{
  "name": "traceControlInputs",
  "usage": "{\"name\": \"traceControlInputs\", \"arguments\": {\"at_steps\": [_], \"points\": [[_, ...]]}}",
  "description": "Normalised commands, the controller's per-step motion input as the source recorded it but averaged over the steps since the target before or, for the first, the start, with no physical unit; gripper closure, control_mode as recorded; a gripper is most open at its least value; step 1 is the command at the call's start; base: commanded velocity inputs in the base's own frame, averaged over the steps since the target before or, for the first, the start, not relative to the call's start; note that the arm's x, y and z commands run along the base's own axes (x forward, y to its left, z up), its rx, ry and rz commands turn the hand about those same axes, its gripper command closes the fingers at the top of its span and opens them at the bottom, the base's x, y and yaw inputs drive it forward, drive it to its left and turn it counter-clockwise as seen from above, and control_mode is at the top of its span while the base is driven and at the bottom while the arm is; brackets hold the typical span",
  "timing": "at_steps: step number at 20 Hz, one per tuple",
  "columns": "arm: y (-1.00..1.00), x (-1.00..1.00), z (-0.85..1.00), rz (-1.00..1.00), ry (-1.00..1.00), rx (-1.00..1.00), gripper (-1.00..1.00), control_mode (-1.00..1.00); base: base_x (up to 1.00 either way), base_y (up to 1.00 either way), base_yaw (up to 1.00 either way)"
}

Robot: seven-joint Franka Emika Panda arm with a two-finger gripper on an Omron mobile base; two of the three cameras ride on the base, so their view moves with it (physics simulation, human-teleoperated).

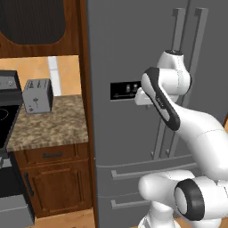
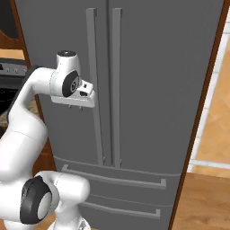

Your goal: Navigate to the coffee machine.

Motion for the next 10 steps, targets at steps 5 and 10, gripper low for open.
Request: {"name": "traceControlInputs", "arguments": {"at_steps": [5, 10], "points": [[0.06, -0.46, 0.0, 0.03, -0.09, -0.02, -1.0, -1.0, 0.0, 0.0, 0.0], [0.3, -0.77, 0.0, 0.17, -0.09, -0.06, -1.0, -1.0, 0.0, 0.0, 0.0]]}}
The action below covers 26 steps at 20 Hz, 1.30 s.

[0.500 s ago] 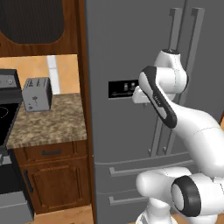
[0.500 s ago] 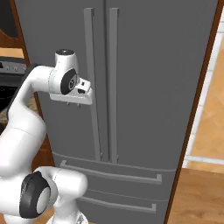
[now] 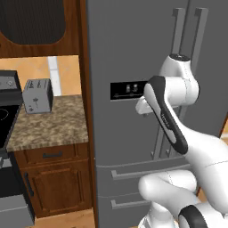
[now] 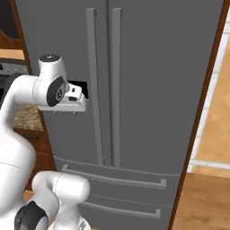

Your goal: Navigate to the coffee machine.

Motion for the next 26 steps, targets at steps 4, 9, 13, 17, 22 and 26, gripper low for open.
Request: {"name": "traceControlInputs", "arguments": {"at_steps": [4, 9, 13, 17, 22, 26], "points": [[0.69, -0.31, 0.0, 0.23, -0.06, -0.02, -1.0, 1.0, -0.05, 0.23, 0.1], [0.0, 0.0, 0.0, 0.0, 0.0, 0.0, -1.0, 1.0, -0.03, 0.98, 0.45], [0.0, 0.0, 0.0, 0.0, 0.0, 0.0, -1.0, 1.0, 0.0, 1.0, 0.62], [0.0, 0.0, 0.0, 0.0, 0.0, 0.0, -1.0, 1.0, 0.0, 0.8, 0.78], [0.0, 0.0, 0.0, 0.0, 0.0, 0.0, -1.0, 1.0, 0.0, 0.5, 0.84], [0.0, 0.0, 0.0, 0.0, 0.0, 0.0, -1.0, 1.0, 0.0, 0.17, 0.9]]}}
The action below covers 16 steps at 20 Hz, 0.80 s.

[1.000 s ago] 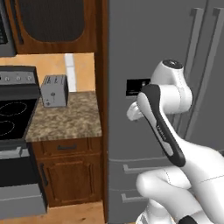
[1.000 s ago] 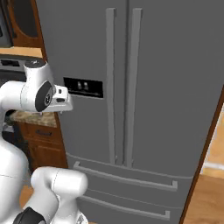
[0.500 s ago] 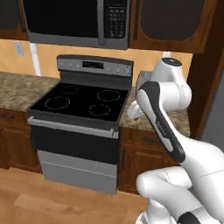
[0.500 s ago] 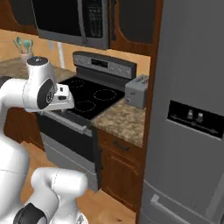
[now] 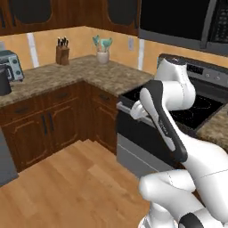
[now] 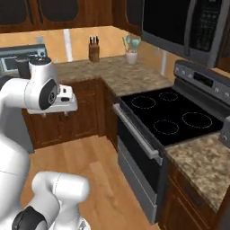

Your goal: Navigate to the coffee machine.

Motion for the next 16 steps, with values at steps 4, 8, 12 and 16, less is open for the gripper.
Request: {"name": "traceControlInputs", "arguments": {"at_steps": [4, 8, 12, 16], "points": [[0.0, 0.0, 0.0, 0.0, 0.0, 0.0, -1.0, 1.0, 0.0, 0.02, 0.9], [0.0, 0.0, 0.0, 0.0, 0.0, 0.0, -1.0, 1.0, 0.0, 0.0, 0.85], [0.0, 0.0, 0.0, 0.0, 0.0, 0.0, -1.0, 1.0, 0.0, 0.02, 0.75], [0.0, 0.0, 0.0, 0.0, 0.0, 0.0, -1.0, 1.0, 0.0, 0.01, 0.73]]}}
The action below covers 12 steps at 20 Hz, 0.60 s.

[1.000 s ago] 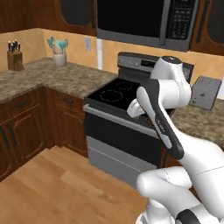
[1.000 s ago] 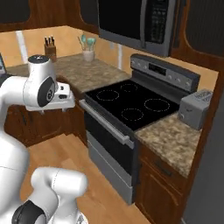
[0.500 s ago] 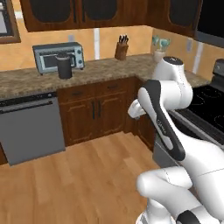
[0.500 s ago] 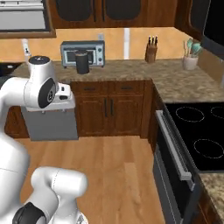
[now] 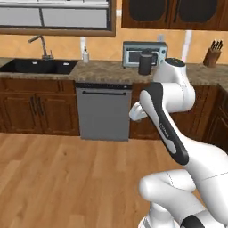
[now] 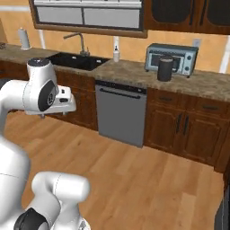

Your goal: Navigate to the coffee machine.

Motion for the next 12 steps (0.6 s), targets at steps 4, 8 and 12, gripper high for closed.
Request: {"name": "traceControlInputs", "arguments": {"at_steps": [4, 8, 12], "points": [[0.0, 0.0, 0.0, 0.0, 0.0, 0.0, -1.0, 1.0, 0.05, 0.0, 0.71], [0.0, 0.0, 0.0, 0.0, 0.0, 0.0, -1.0, 1.0, 0.08, 0.0, 0.73], [0.0, 0.0, 0.0, 0.0, 0.0, 0.0, -1.0, 1.0, 0.08, 0.0, 0.76]]}}
